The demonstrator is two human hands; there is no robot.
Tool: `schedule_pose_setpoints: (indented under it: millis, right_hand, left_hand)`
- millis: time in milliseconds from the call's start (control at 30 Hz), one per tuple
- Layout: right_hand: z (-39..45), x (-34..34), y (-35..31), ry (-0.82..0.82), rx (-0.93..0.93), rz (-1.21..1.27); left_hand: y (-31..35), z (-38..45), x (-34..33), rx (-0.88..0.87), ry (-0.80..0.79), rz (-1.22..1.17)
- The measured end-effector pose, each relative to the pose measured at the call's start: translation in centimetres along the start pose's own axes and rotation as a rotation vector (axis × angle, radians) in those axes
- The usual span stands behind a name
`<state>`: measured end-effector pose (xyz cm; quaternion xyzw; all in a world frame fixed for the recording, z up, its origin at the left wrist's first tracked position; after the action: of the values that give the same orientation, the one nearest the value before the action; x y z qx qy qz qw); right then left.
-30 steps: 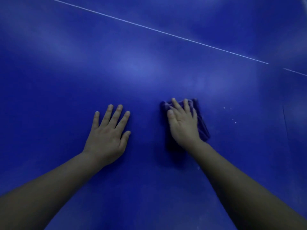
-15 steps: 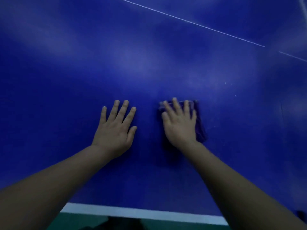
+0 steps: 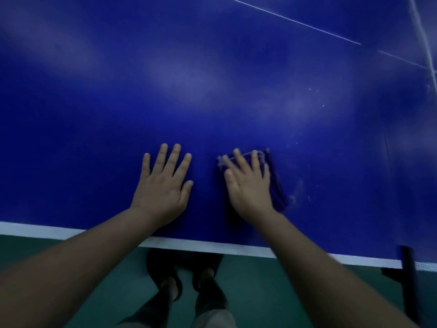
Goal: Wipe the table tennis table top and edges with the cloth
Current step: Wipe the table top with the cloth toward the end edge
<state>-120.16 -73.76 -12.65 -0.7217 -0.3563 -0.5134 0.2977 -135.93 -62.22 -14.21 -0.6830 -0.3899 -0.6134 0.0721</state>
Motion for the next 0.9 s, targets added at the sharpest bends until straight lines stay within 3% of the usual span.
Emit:
schedule_pose_setpoints:
  millis: [100,233,367,467,567,667,800,900]
  right_hand:
    - [-6.7,-2.1,-2.0,0.021,0.112,-0.058]
    - [-11.6,-3.5,3.6,0.002,-0.029,-0.078]
    - [-7.5,-2.0,8.1,-0.009,-0.237,-0.036]
    - [-3.1,-1.3,6.6,0.025,-0.344,0.036]
    - [-5.2,-1.6,3.4,0.101,-0.102,-0.040]
    - [-9.6,-2.8,6.2,0.072,0.011,-0.046]
    - [-8.1,-1.8,14.8,0.116,-0.202,-0.017]
    - [-2.8,-0.1,16.9,0.114,-0.386,0.076]
  left_hand:
    - [0.5,-0.5,-0.4,0.005,0.001,0.011]
    - [1.7,-1.5,-1.1,-0.005,0.003,0.004]
    - [3.4,-1.9,-2.0,-0.016,-0.006,0.003]
    - [4.7,-1.5,-2.3,-0.041,0.002,0.006]
    - [6.2,-0.8,-2.8,-0.065,-0.002,0.024]
    - [7.0,0.0,-3.2,-0.043,-0.020,0.032]
    - [8.0,1.2,-3.1,-0.050,-0.004,0.018]
    - [9.1,2.2,-3.3,-0.046,-0.006,0.013]
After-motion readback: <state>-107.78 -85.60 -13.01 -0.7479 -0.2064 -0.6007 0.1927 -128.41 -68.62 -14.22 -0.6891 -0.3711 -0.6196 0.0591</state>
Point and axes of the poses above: each hand's wrist, its own z-axis towards the middle knuckle, its own x-axis out of the back of the hand, y = z × x, the point moved 6 cm from there along z, towards the middle knuckle, and after that the axes turned 10 degrees about -z, right-handed, at the moved point
